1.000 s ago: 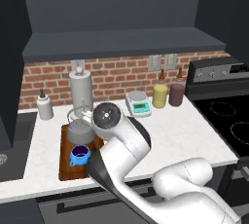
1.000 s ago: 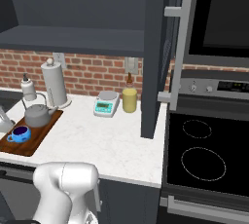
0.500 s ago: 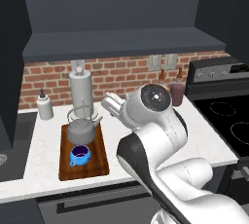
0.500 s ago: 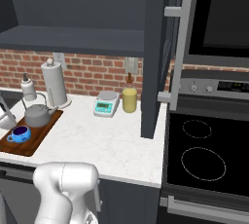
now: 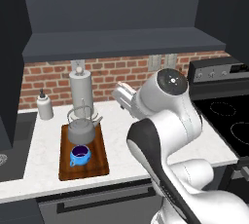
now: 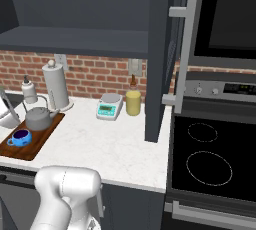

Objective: Pick the kettle from the counter and place it on the tray. Then pick the mug from the cabinet and place it on the tray. Then close the cabinet doors.

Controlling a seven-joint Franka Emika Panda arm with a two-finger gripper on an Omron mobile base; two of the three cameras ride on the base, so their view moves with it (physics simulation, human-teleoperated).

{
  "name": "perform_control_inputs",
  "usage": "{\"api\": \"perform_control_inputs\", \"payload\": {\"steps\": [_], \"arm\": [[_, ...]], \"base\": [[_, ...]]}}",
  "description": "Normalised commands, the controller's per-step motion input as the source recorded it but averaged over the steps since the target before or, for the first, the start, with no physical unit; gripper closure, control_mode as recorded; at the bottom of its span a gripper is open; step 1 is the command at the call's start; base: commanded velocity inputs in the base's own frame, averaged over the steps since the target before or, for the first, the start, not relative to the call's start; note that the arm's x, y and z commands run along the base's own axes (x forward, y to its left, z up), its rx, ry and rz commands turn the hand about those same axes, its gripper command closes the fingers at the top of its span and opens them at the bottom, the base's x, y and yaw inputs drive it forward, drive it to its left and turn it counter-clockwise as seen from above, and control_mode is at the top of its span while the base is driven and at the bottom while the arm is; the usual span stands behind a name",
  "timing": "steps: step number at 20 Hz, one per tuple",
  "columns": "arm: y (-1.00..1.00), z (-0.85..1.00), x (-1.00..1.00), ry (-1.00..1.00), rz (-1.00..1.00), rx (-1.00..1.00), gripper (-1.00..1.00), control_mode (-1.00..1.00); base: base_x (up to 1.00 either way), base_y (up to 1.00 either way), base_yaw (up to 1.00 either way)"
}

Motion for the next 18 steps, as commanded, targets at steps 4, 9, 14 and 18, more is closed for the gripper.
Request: {"api": "perform_control_inputs", "payload": {"steps": [4,9,14,18], "arm": [[-0.15,0.17,-0.11,0.01,-0.04,0.00,-1.00,-1.00],[-0.17,0.13,-0.14,0.01,-0.06,0.00,-1.00,-1.00],[-0.22,0.06,-0.10,0.05,-0.05,0.00,-1.00,-1.00],[-0.19,0.08,-0.05,0.03,-0.09,0.00,-1.00,-1.00]], "base": [[0.00,0.00,0.00],[0.00,0.00,0.00],[0.00,0.00,0.00],[0.00,0.00,0.00]]}}
